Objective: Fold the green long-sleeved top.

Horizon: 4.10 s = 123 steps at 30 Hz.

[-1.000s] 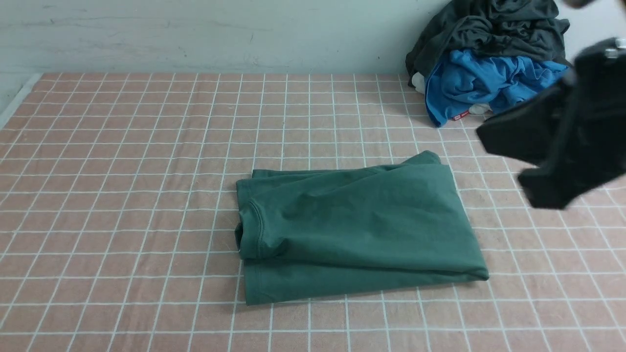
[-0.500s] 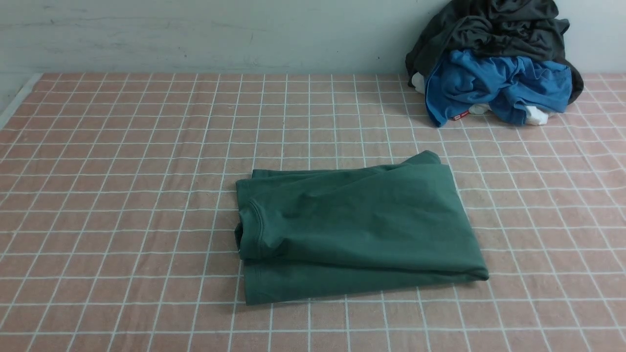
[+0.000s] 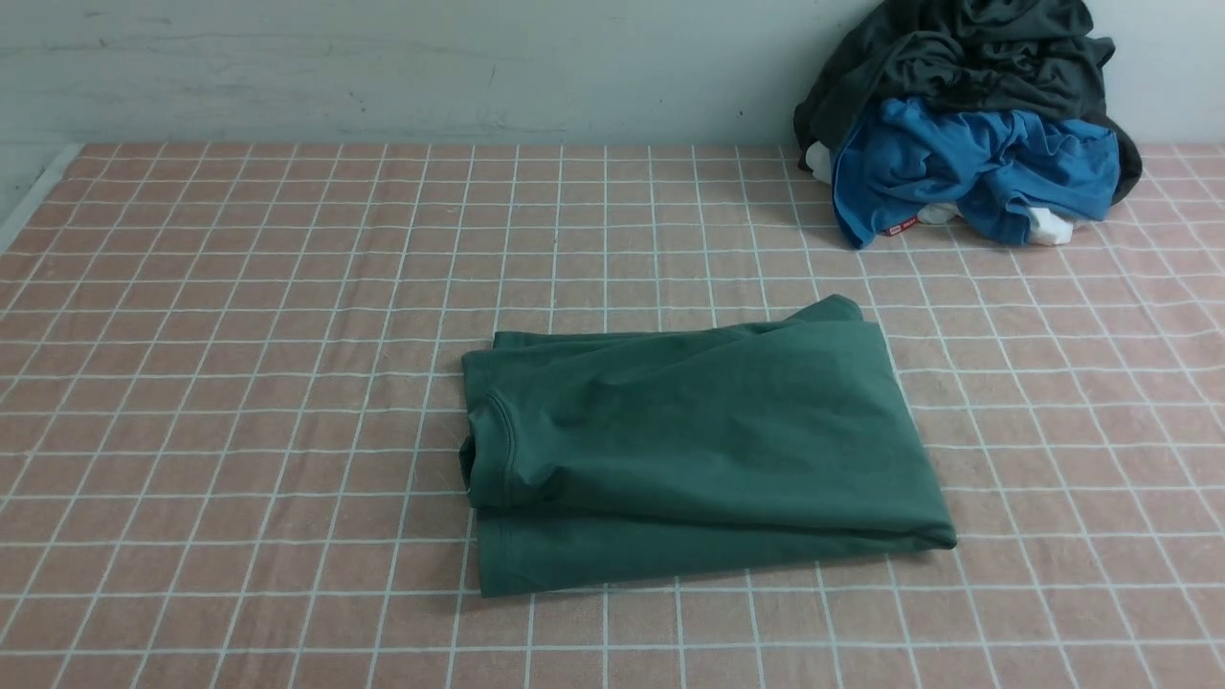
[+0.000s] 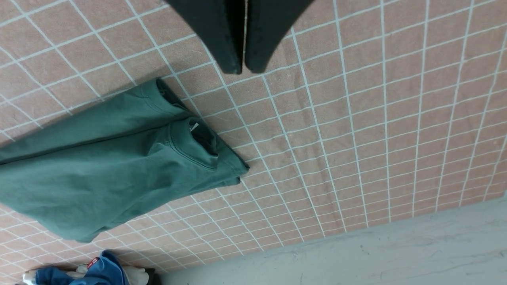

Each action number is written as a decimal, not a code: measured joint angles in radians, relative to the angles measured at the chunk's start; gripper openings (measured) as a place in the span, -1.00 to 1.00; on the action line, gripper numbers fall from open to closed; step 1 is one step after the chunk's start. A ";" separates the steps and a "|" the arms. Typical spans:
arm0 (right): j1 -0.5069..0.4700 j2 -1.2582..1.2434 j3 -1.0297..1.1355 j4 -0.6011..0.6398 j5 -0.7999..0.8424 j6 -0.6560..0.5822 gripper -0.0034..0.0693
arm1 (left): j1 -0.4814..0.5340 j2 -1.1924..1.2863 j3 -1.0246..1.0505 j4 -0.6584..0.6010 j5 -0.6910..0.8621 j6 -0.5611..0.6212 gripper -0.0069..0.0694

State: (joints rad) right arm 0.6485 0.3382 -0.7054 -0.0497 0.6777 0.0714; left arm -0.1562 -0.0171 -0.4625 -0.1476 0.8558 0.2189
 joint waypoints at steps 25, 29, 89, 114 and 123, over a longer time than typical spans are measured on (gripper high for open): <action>-0.145 -0.082 0.299 0.050 -0.444 0.001 -0.94 | 0.000 0.000 0.000 0.000 0.000 0.000 -0.83; -0.302 -0.111 0.398 0.075 -0.511 0.003 -0.94 | 0.000 0.000 0.000 0.000 0.000 0.000 -0.83; -0.691 -0.348 0.729 -0.030 -0.318 0.101 -0.94 | -0.001 0.000 0.006 -0.001 0.004 -0.001 -0.83; -0.691 -0.348 0.729 -0.030 -0.318 0.096 -0.94 | 0.204 0.000 0.491 0.040 -0.812 -0.039 -0.83; -0.691 -0.348 0.729 -0.031 -0.318 0.096 -0.94 | 0.183 0.000 0.485 0.052 -0.540 -0.055 -0.83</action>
State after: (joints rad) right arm -0.0427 -0.0101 0.0240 -0.0805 0.3594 0.1677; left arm 0.0271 -0.0171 0.0226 -0.0951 0.3157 0.1640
